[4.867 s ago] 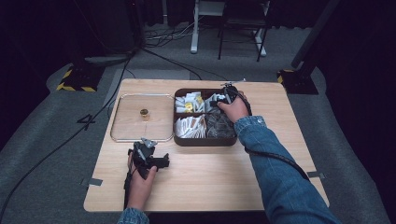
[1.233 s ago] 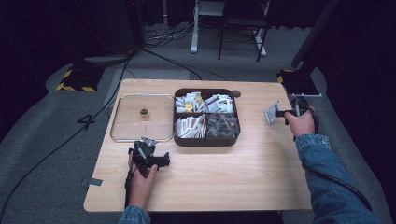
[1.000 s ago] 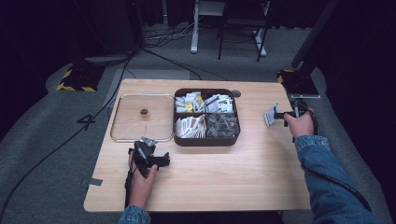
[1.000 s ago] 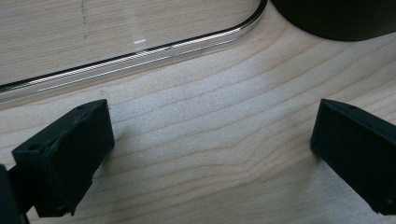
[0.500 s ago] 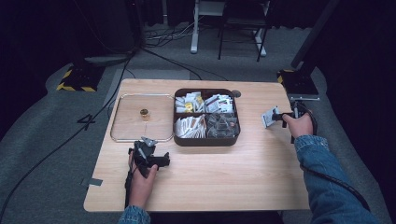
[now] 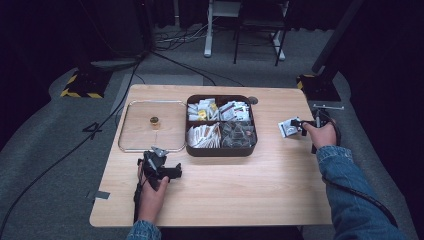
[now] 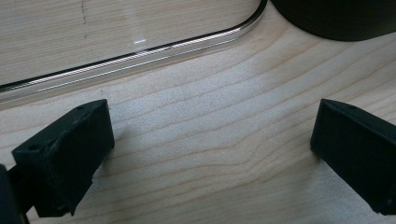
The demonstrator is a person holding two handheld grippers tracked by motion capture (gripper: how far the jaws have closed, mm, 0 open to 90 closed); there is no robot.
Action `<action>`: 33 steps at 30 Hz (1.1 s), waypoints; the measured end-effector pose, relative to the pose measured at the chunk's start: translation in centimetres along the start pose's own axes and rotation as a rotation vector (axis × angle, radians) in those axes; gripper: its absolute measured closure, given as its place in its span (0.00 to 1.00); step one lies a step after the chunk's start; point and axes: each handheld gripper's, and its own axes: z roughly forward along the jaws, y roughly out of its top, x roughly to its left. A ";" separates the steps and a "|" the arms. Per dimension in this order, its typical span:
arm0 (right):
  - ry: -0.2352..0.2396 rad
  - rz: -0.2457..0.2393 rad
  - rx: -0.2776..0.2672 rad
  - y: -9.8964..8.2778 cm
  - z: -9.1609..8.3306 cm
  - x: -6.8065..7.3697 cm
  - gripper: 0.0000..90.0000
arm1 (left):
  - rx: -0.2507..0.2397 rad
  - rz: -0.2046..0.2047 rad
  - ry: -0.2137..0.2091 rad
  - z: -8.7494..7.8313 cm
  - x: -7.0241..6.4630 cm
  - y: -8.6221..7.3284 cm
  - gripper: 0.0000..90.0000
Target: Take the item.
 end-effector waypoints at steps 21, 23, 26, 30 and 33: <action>0.122 -0.163 -0.106 0.3 -4.2 3.9 0.44 | -0.001 0.001 -0.002 -0.1 0.0 -0.1 0.00; 0.159 -0.176 -0.107 0.0 -5.0 4.9 0.44 | -0.001 0.001 -0.002 -0.1 0.0 -0.1 0.00; 0.195 -0.203 -0.098 -0.4 -5.7 6.0 0.44 | -0.001 0.001 -0.001 -0.1 0.0 -0.1 0.00; 0.240 -0.249 -0.086 -0.9 -6.9 7.6 0.44 | -0.001 0.000 -0.002 -0.1 0.0 -0.1 0.00; 0.263 -0.278 -0.075 -1.5 -7.6 8.7 0.44 | -0.001 0.000 -0.002 -0.1 0.0 -0.1 0.00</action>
